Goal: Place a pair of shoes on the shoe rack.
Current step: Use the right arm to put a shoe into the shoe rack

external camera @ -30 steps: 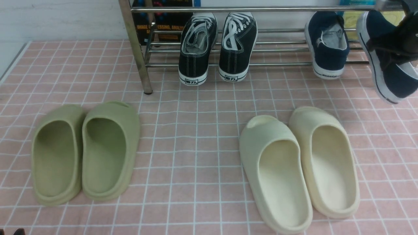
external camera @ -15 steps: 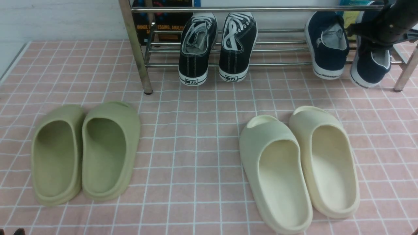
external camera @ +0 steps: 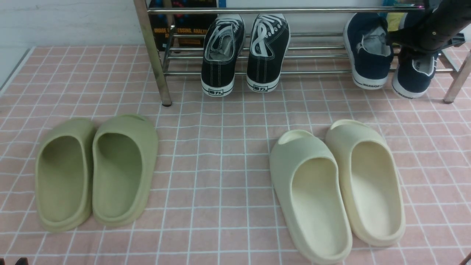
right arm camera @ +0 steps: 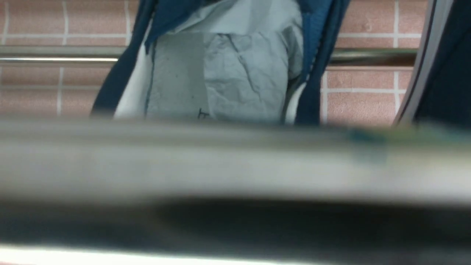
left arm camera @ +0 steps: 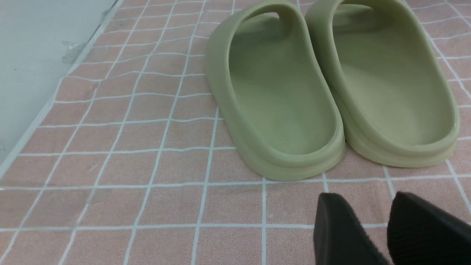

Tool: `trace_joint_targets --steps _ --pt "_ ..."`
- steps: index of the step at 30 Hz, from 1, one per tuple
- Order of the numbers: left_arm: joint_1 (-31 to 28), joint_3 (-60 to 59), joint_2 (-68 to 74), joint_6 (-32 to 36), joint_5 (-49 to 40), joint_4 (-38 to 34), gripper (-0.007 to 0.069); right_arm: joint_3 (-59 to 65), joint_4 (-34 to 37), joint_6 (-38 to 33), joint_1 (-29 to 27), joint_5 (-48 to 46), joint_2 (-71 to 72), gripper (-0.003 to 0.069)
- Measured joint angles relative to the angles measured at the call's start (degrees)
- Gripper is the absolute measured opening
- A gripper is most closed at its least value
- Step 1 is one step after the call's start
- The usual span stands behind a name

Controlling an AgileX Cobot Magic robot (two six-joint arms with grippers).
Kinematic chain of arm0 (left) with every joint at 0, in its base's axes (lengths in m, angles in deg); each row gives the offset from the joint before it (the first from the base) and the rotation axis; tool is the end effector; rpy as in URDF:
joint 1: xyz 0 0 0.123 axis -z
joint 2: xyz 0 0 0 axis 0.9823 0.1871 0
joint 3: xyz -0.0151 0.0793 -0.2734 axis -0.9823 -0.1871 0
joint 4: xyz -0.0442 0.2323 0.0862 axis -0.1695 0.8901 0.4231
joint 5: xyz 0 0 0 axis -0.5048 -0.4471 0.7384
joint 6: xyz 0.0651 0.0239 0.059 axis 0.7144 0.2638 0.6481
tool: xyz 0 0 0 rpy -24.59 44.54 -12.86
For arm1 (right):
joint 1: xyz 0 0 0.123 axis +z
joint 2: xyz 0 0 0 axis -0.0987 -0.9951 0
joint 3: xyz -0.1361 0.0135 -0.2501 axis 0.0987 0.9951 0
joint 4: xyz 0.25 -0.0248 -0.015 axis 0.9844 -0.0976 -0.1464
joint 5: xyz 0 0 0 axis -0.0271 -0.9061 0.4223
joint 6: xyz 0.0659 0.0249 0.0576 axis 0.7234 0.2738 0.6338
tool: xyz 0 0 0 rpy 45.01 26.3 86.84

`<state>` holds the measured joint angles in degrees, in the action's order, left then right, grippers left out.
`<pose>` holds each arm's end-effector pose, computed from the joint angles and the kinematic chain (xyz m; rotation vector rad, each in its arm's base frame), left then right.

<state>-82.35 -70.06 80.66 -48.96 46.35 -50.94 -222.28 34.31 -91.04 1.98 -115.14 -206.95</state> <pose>0.0526 0.0050 0.1727 0.0530 1.8612 0.1480 0.5338 -0.0218 0.2627 0.0564 2.5113 0.1584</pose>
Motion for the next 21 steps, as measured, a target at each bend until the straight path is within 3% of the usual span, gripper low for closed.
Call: trace_joint_targets --steps 4,8,11,16,21 --pt "0.0 0.0 0.0 0.0 0.0 0.0 0.0239 0.0 0.0 0.0 0.0 0.5 0.0 0.0035" --pt "0.0 0.0 0.0 0.0 0.0 0.0 0.0239 -0.1 0.1 -0.4 0.1 1.0 0.1 0.0099" --pt "0.0 0.0 0.0 0.0 0.0 0.0 0.0239 -0.2 0.1 -0.7 0.1 0.7 0.7 0.0173" --pt "0.0 0.0 0.0 0.0 0.0 0.0 0.0239 -3.6 -0.2 -1.8 0.1 -7.1 4.7 0.0393" --pt "0.0 0.0 0.0 0.0 0.0 0.0 0.0239 -4.0 -1.1 -4.9 0.1 -9.9 7.8 0.0449"
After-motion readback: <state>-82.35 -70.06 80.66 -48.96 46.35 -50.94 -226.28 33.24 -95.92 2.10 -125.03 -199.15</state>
